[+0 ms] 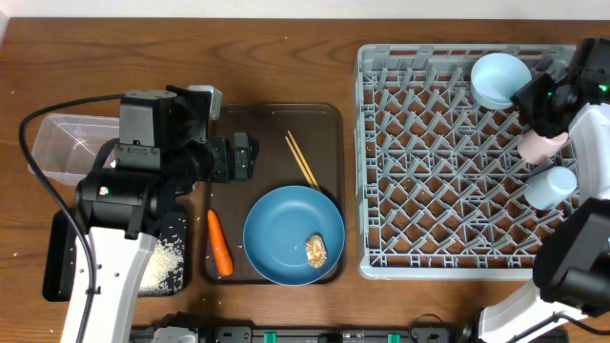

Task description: Sort waste into correct bins and load items into the dishwasher rack

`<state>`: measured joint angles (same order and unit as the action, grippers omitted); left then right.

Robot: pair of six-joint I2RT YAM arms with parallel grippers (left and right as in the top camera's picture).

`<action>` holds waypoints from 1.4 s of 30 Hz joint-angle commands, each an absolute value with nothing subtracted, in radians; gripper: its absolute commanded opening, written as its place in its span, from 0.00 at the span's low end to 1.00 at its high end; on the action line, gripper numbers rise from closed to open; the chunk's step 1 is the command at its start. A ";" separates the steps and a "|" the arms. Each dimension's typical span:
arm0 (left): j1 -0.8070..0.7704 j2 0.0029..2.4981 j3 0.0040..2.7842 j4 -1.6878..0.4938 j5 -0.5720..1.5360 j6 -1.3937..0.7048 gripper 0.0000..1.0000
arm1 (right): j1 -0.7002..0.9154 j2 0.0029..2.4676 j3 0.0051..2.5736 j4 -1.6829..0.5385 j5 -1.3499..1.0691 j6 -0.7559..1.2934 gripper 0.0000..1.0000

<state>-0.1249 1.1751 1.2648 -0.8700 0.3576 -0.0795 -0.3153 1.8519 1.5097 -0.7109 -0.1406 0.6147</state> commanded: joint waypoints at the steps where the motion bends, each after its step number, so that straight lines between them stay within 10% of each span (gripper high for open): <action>1: -0.119 1.186 1.283 -0.872 0.367 -0.088 0.98 | -0.310 1.901 1.516 -0.704 -0.173 0.669 0.41; 8: -0.119 1.188 1.283 -0.871 0.367 -0.088 0.98 | -0.309 1.918 1.518 -0.656 -0.184 0.661 0.01; 23: -0.119 1.188 1.283 -0.811 0.366 -0.083 0.98 | -0.186 1.605 1.518 -0.840 -0.287 0.261 0.01; 42: -0.248 1.258 1.283 -0.872 0.374 -0.035 0.98 | 0.443 1.530 1.518 -0.955 -0.230 0.258 0.01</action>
